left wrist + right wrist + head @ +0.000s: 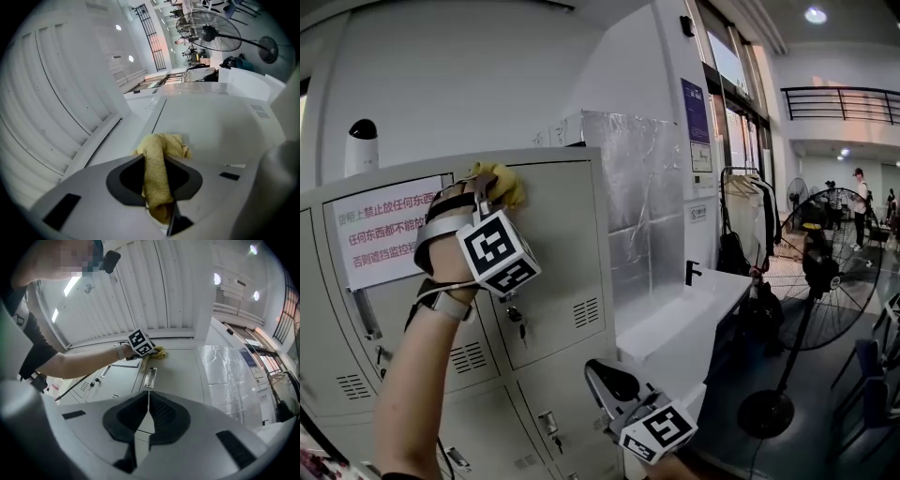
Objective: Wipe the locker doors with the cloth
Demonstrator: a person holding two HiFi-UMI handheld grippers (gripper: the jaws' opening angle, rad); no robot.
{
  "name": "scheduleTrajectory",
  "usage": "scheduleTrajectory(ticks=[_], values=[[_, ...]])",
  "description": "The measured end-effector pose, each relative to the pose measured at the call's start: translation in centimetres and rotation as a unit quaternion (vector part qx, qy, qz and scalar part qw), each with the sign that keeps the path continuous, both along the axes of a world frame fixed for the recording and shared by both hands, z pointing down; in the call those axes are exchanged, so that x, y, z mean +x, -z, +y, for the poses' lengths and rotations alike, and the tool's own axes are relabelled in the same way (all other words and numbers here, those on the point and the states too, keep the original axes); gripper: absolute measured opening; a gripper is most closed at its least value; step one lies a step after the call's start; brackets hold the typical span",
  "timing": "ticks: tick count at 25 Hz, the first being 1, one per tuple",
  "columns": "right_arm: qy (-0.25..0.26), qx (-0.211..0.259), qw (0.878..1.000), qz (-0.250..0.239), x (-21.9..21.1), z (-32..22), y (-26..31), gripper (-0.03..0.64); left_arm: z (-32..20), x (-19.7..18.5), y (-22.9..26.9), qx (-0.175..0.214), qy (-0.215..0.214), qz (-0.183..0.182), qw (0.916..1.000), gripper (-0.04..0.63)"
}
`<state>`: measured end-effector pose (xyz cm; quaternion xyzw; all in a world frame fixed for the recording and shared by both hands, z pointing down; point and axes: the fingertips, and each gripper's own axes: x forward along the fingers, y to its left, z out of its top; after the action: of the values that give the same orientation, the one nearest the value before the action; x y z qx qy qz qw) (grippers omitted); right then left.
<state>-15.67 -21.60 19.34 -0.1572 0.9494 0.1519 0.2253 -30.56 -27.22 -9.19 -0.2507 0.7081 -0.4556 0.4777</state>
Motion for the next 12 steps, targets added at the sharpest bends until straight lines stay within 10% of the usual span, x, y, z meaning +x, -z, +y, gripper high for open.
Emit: scheduleTrajectory(ticks=[12], values=[[-0.123,-0.02,0.992,-0.024,9.2,-3.9,-0.8,0.021,-6.9,4.8,1.6,-0.002,-0.059,-0.005,0.9983,0.074]])
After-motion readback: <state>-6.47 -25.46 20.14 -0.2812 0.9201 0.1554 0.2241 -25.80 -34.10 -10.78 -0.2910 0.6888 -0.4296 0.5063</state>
